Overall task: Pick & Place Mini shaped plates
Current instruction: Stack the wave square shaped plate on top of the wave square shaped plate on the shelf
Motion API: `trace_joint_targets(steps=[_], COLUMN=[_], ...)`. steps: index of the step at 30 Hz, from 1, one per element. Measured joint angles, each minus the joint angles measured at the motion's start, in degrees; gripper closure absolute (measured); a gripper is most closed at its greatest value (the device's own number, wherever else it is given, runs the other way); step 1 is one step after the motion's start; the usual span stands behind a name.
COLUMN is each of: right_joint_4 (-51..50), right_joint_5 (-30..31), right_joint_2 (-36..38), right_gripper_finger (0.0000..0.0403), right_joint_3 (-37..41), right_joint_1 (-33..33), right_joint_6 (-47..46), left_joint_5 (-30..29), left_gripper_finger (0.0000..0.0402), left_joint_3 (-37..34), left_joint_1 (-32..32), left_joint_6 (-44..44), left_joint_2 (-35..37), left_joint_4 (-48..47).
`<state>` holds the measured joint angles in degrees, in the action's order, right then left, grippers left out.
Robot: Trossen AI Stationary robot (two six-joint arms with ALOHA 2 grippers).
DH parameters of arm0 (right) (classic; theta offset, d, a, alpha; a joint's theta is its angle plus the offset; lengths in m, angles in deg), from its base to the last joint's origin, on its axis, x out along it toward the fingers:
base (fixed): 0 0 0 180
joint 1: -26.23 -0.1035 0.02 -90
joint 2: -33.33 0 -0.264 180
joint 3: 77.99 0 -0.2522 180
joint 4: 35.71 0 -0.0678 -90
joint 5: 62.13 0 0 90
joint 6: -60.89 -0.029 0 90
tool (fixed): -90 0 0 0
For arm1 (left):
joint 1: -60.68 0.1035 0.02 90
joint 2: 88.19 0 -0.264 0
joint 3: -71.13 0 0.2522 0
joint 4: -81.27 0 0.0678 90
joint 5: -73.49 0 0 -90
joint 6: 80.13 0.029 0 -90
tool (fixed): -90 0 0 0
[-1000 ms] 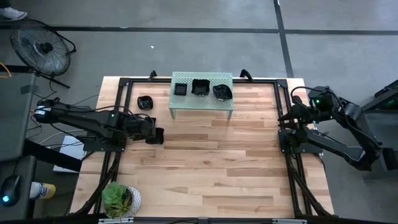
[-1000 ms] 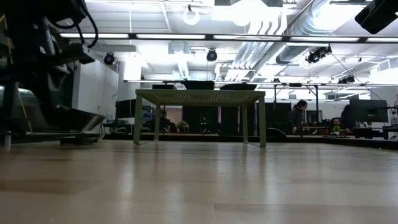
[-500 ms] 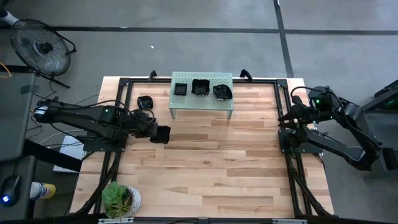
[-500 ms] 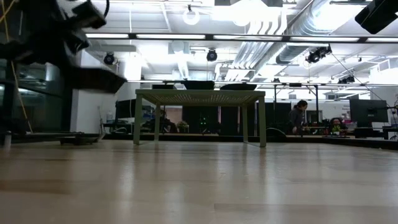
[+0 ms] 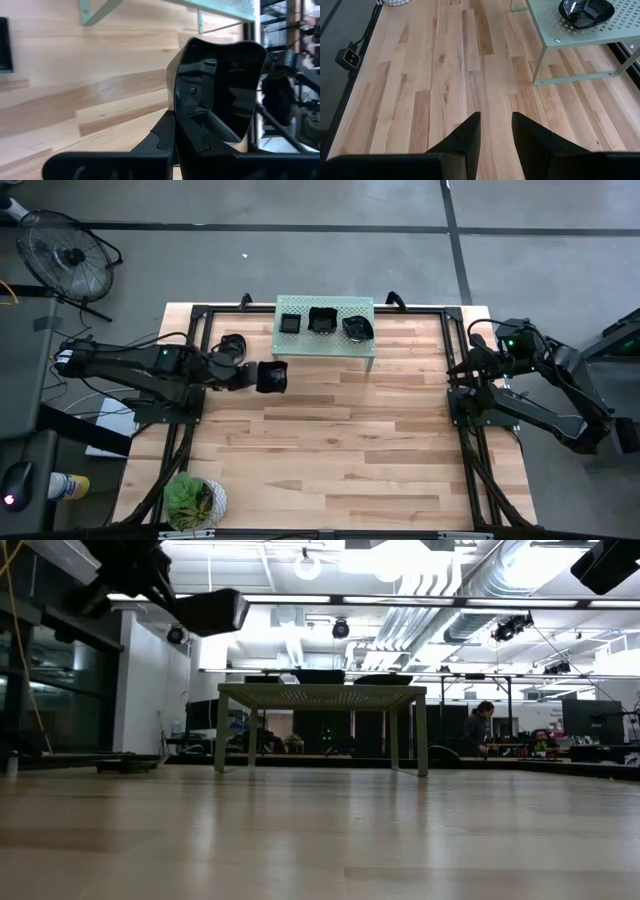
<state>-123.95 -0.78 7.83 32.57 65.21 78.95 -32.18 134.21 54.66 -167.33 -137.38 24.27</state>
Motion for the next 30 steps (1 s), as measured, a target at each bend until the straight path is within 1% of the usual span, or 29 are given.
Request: trace_joint_targets(steps=[6,12,14,19,26,28,30], right_joint_4=[0.00,-0.02,0.00,-0.02,-0.02,0.00,-0.02], right_joint_5=[0.00,0.00,0.00,0.00,0.00,0.00,0.00], right_joint_2=[0.00,0.00,0.00,0.00,0.00,0.00,0.00], right_gripper_finger=[0.0297,0.0297,0.0297,0.0297,0.0297,0.0297,0.0297], right_joint_3=[0.00,0.00,0.00,0.00,0.00,0.00,0.00], right_joint_1=[-0.02,0.00,-0.02,0.00,-0.01,-0.02,-0.01], right_joint_6=[0.01,0.01,-0.01,0.00,0.01,0.01,0.00], left_joint_5=[-1.83,-4.21,-5.08,-7.25,-10.65,-10.61,-9.24], left_gripper_finger=[0.0401,0.0401,0.0401,0.0401,0.0401,0.0401,0.0401], left_joint_3=[-0.04,-0.04,0.62,4.64,13.47,16.26,18.95], left_joint_1=[0.00,0.00,0.00,0.02,0.16,1.65,3.79], left_joint_6=[0.57,2.39,3.22,5.15,9.92,11.76,13.93], left_joint_2=[-0.26,-0.22,-0.38,-2.73,-7.82,-9.33,-10.96], left_joint_4=[3.40,10.29,10.94,10.82,10.10,10.03,10.16])
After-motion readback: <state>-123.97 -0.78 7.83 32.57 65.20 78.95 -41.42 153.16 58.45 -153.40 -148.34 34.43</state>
